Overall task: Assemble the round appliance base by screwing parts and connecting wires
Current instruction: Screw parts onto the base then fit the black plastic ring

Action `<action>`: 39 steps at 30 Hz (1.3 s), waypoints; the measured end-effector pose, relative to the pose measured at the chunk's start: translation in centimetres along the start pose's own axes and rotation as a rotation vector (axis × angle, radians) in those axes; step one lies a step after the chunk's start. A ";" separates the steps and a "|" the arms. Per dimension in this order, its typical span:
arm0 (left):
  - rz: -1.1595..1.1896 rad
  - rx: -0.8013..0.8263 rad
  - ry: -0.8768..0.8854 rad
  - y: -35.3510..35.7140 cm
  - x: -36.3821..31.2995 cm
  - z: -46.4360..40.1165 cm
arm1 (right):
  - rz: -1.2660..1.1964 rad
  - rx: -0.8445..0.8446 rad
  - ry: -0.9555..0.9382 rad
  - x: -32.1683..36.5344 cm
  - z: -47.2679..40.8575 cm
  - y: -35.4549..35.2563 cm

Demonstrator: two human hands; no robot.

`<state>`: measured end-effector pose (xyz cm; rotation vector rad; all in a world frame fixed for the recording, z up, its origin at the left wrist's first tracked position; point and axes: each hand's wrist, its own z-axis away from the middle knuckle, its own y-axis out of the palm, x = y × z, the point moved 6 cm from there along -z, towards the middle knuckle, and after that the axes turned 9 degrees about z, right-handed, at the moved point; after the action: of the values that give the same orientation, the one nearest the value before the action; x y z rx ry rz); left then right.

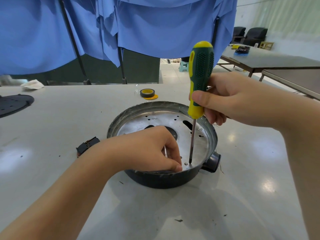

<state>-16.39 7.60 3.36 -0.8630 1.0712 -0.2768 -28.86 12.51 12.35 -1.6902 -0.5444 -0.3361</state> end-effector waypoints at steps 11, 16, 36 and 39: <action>-0.018 0.020 -0.027 0.1 -0.1 0.1 | -0.006 -0.005 0.012 -0.1 0.0 0.0; -0.061 -0.013 -0.039 0.0 -0.2 0.3 | -0.007 -0.002 0.014 0.0 0.1 0.0; 0.013 0.073 0.024 0.1 -0.8 0.4 | 0.006 0.011 0.018 0.2 0.1 0.0; -0.012 0.057 0.021 0.2 -0.8 0.4 | 0.003 0.010 0.018 0.2 0.1 0.0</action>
<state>-16.48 8.31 3.80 -0.8170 1.0737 -0.3254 -28.69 12.66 12.45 -1.6769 -0.5290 -0.3454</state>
